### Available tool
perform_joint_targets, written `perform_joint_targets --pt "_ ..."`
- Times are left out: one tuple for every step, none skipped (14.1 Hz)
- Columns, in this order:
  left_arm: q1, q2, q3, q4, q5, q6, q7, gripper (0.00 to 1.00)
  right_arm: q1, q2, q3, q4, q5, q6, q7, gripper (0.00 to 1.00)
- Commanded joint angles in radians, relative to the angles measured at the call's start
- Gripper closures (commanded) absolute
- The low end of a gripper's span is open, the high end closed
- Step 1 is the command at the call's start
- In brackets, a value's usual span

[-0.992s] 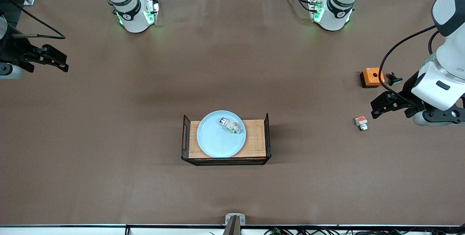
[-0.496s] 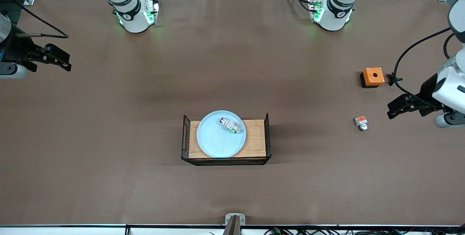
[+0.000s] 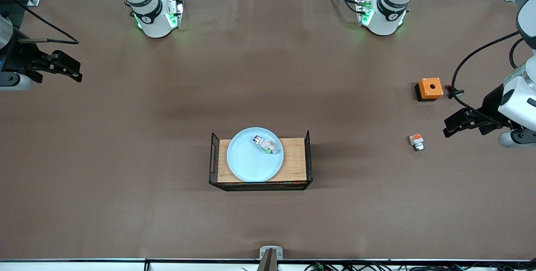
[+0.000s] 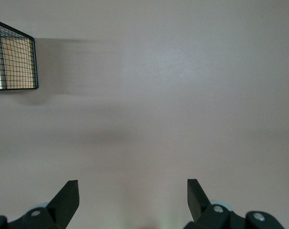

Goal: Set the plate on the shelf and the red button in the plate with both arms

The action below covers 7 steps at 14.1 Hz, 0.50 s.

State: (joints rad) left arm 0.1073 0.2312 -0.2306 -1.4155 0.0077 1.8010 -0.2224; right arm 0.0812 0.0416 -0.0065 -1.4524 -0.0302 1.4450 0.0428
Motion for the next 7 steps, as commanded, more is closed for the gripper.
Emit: perform_joint_targets --pt "-0.003 -0.029 -0.004 -0.025 -0.011 0.008 -0.040 0.00 0.003 0.001 0.000 0.006 -0.002 -0.006 -0.004 0.00" --pt "-0.001 -0.029 -0.010 -0.025 -0.011 0.008 -0.043 0.00 0.003 0.001 0.000 0.006 -0.002 -0.005 -0.004 0.00" --pt "-0.001 -0.029 -0.013 -0.023 -0.012 0.008 -0.046 0.00 0.003 0.001 0.000 0.006 -0.002 -0.003 -0.004 0.00" --pt "-0.001 -0.029 -0.013 -0.023 -0.012 0.008 -0.049 0.00 0.003 0.001 0.000 0.006 -0.002 -0.003 -0.004 0.00" --pt "0.000 -0.027 -0.013 -0.025 -0.012 0.006 -0.051 0.00 0.003 0.001 0.000 0.006 -0.002 -0.003 -0.004 0.00" --pt "0.000 -0.027 -0.013 -0.025 -0.012 0.006 -0.046 0.00 0.003 0.003 0.000 0.006 -0.002 -0.003 -0.004 0.00" --pt "0.002 -0.027 -0.013 -0.023 -0.012 0.006 -0.040 0.00 0.003 0.001 0.000 0.006 -0.002 -0.003 -0.006 0.00"
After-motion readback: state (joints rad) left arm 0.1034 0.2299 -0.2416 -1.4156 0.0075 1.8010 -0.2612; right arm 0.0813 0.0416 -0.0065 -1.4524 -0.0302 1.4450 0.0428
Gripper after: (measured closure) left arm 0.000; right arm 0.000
